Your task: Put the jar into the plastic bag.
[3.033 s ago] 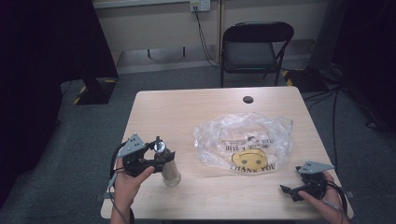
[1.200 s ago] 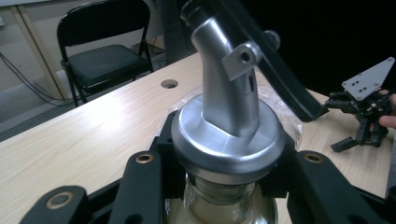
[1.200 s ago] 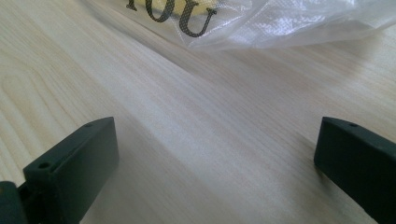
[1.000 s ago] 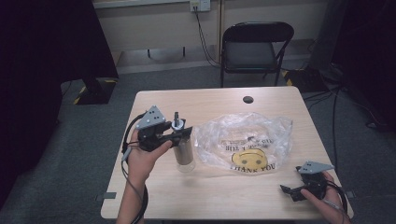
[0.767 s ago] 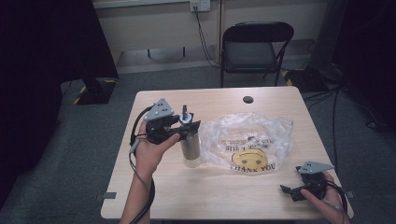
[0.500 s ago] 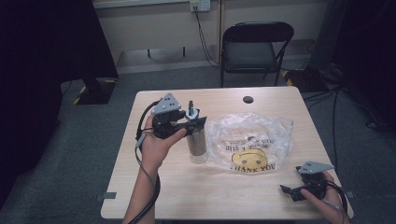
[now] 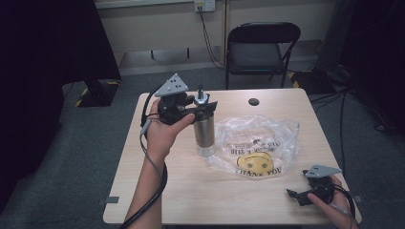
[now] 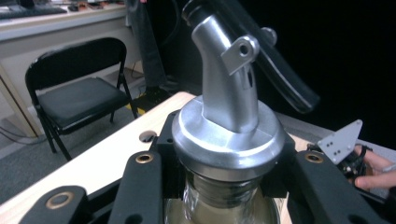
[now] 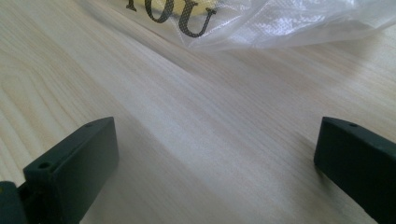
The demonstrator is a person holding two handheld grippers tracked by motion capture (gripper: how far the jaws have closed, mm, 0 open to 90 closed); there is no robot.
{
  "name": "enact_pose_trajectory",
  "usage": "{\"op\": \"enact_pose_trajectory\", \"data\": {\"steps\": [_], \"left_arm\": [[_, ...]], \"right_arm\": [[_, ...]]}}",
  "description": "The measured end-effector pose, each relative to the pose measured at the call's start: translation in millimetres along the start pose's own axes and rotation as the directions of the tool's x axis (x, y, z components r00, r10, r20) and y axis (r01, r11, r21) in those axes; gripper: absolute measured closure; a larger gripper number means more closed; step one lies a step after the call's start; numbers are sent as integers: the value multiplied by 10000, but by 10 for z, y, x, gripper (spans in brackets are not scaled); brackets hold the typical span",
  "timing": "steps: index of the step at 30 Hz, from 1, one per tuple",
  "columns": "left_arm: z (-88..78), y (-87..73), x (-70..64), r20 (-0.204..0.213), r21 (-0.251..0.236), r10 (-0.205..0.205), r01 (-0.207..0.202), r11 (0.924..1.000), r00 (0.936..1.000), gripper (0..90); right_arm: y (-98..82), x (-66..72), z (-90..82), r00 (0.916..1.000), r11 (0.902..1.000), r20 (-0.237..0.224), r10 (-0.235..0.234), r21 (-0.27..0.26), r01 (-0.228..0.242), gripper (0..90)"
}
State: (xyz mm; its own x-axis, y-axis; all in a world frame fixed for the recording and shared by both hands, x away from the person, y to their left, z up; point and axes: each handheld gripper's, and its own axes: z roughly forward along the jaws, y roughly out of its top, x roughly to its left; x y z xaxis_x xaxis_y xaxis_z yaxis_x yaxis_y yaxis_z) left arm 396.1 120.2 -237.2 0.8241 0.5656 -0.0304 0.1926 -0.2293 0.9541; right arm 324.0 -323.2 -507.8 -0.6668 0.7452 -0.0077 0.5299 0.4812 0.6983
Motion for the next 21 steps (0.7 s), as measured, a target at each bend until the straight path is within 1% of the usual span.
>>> {"op": "enact_pose_trajectory", "data": {"steps": [7,14,15,17,18,21], "left_arm": [[84,166,-5,-62,-60,184,-184,9998,9998,603],[165,293,0,-28,-368,189,-190,9991,9998,603],[191,339,-9,-48,-435,238,-240,9988,9997,603],[205,362,-16,-65,-476,259,-262,9985,9996,603],[234,406,-33,-65,-501,350,-352,9981,9994,603],[272,441,-51,-11,-518,396,-396,9979,9992,603]], "right_arm": [[0,-1,1,10000,10000,2,-4,-14,4,0],[0,0,1,10000,10000,2,-1,-15,1,0],[0,-1,1,10000,10000,0,-2,-15,2,0],[0,-1,1,10000,10000,4,-8,-19,8,0],[0,-1,1,10000,10000,5,-4,-17,4,0],[1,0,1,10000,10000,5,-3,-15,3,0]]}}
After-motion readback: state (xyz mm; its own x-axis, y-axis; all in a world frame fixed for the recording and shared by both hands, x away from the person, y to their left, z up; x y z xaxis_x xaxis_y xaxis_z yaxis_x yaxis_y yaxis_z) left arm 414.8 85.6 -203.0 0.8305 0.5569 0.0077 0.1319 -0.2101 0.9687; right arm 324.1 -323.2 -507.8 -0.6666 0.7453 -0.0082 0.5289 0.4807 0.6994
